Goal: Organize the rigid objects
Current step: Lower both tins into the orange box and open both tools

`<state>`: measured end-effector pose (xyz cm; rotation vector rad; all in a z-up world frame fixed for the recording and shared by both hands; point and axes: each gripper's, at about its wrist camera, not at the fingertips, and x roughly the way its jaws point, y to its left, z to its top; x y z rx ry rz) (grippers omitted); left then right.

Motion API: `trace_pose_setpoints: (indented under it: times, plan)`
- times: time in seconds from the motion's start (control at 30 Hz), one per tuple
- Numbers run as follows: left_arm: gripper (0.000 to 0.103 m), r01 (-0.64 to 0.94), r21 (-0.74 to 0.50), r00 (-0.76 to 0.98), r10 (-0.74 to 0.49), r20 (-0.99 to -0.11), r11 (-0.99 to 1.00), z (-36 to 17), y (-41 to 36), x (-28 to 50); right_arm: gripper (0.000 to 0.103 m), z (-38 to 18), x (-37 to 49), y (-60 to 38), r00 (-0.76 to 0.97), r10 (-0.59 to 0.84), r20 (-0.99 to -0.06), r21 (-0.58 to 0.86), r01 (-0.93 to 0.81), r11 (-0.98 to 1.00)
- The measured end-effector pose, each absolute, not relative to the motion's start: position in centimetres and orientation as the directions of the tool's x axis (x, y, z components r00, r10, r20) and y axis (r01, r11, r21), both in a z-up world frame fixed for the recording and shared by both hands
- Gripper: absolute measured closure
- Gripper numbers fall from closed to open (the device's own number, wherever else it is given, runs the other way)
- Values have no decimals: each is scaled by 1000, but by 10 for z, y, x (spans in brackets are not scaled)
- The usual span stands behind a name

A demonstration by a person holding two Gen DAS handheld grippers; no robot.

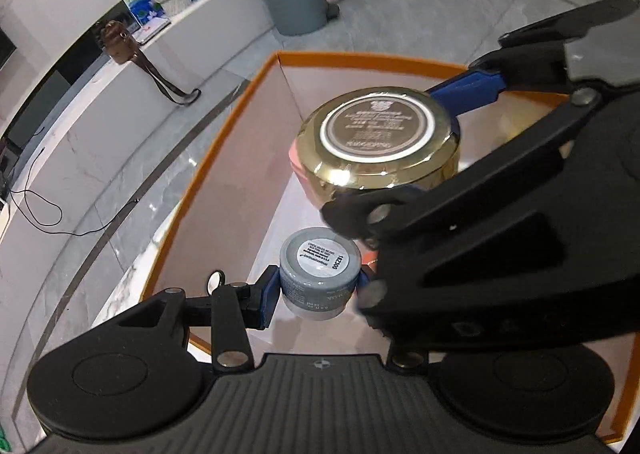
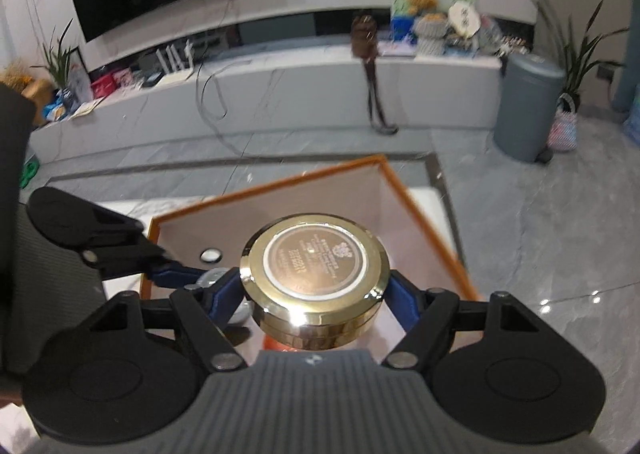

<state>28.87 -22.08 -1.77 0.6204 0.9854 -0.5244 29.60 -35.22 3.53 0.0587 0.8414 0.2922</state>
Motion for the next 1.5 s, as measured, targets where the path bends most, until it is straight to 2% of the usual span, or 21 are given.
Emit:
trace_pose_setpoints:
  times: [0.23, 0.47, 1.1, 1.5]
  plan:
    - [56, 660, 243, 426, -88, -901, 710, -29, -217, 301, 28, 11, 315, -350, 542, 356, -761, 303, -189, 934]
    - [56, 668, 255, 413, -63, -908, 699, -39, -219, 302, 28, -12, 332, -335, 480, 377, -792, 345, -158, 925]
    - [56, 675, 268, 398, -34, -917, 688, -46, -220, 309, 28, -54, 362, -329, 469, 271, -840, 231, -143, 962]
    - [51, 675, 289, 410, -20, -912, 679, -43, -219, 296, 28, -60, 362, -327, 460, 236, -856, 190, -146, 971]
